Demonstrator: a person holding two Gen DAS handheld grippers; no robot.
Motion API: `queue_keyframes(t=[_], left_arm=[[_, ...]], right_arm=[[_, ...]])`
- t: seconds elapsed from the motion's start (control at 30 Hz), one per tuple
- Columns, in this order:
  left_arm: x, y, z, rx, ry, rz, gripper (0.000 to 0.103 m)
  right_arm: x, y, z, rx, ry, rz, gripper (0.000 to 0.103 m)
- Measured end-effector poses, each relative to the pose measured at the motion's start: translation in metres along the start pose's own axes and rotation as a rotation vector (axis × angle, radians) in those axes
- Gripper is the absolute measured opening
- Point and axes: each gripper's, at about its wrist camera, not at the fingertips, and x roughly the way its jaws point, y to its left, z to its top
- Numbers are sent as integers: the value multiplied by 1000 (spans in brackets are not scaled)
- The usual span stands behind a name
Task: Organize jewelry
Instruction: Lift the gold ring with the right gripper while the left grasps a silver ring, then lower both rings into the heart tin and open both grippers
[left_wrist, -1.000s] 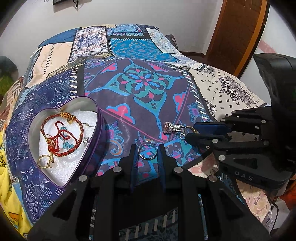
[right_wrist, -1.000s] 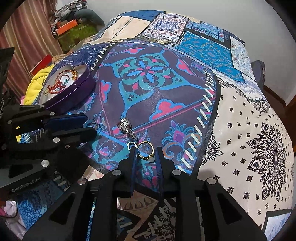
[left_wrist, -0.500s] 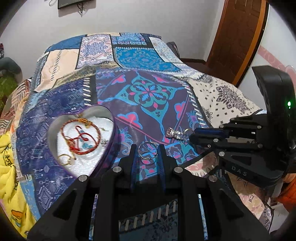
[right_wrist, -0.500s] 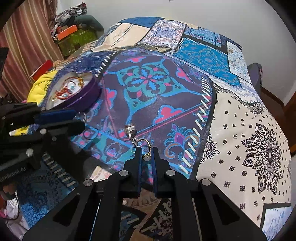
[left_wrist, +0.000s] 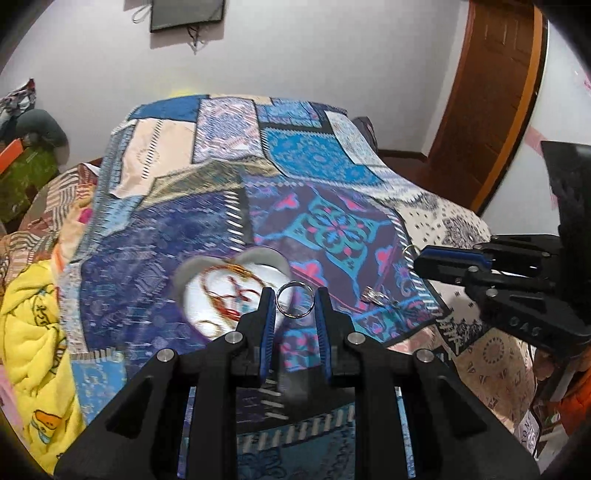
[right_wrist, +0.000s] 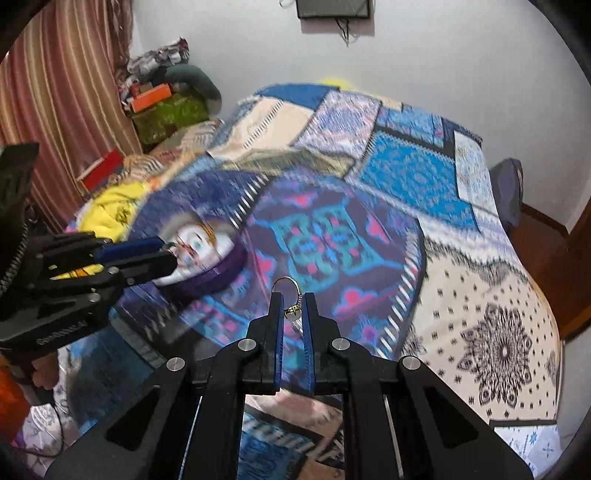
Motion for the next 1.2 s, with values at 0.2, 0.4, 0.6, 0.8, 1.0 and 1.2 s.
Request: queue_keyframes(t=[0.2,0.4,0.6,0.8,1.0,1.2], left_arm=[[-18,26,7,-35,-46,42,20],[-25,47,9,-60,-70,75,20],[-19,58,5,-71,-56,76,20],[-1,62,-1,-72,-18,69,20],[16,65,0,-69,7,63,20],[25,65,2,-59,13,60,20]], right_arm=[[-1,22,19,-19,-44,57,8],[7,43,32,-44,-58,109,8],[26,54,35,-44,-34,134,8],[47,52,35,-26,7,145,9],[69,49,36,-8,51,150,9],[84,48,33,-6,89,159,9]])
